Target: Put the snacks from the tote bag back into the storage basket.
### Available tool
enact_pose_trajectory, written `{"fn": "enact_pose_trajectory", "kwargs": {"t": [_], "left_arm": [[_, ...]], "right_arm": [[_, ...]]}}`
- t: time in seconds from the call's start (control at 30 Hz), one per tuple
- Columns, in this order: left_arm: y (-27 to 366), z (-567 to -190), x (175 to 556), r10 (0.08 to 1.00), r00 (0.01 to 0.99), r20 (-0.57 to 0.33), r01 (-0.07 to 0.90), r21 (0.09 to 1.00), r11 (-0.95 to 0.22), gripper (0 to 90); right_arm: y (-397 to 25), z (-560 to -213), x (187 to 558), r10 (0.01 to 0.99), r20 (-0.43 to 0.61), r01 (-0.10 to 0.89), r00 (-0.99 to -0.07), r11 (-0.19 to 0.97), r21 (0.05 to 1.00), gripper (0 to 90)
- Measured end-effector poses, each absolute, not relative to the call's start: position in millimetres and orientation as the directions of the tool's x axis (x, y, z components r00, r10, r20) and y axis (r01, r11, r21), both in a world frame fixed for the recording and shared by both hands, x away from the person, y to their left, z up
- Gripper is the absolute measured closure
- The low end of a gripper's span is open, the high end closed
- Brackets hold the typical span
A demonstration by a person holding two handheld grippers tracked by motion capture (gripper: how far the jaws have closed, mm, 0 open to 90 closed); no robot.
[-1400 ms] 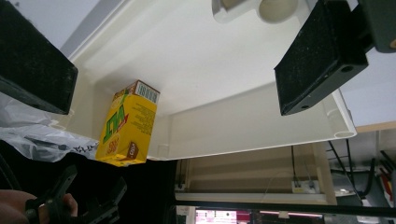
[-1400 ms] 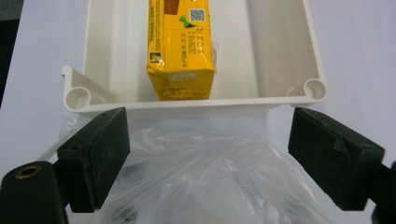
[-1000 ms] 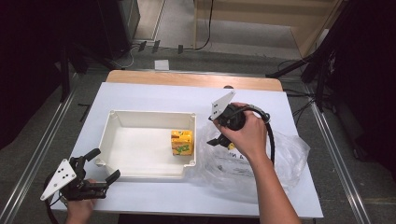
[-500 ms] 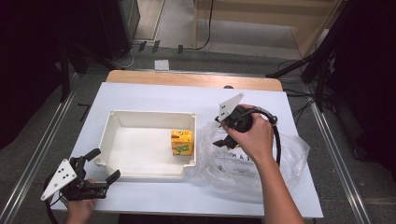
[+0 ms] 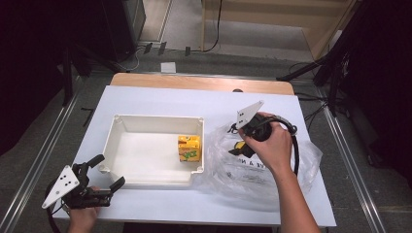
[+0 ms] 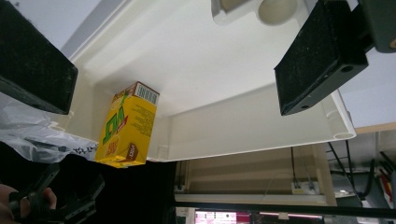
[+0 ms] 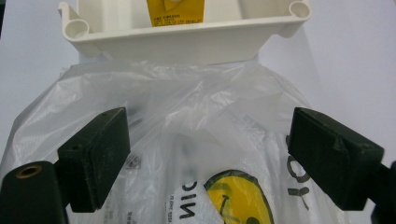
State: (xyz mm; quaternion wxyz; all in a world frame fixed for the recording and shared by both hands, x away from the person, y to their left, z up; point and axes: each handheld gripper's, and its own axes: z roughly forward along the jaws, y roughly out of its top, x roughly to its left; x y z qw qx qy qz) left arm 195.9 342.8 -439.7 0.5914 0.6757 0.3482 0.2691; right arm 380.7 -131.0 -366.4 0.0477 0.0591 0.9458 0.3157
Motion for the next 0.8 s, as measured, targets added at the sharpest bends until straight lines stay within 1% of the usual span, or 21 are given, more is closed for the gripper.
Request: {"fn": "enact_pose_trajectory", "kwargs": {"t": [0.33, 0.8], "left_arm": [[342, -440, 196, 0.789, 0.612, -0.046, 0.153, 0.986, -0.061, 0.0], [343, -440, 195, 0.789, 0.613, -0.045, 0.153, 0.986, -0.062, 0.0]], "right_arm": [[-152, -377, 374, 0.174, -0.046, 0.111, -0.984, 0.785, 0.609, 14.3], [-169, -387, 367, 0.201, -0.038, 0.135, -0.979, 0.772, 0.622, 14.2]]}}
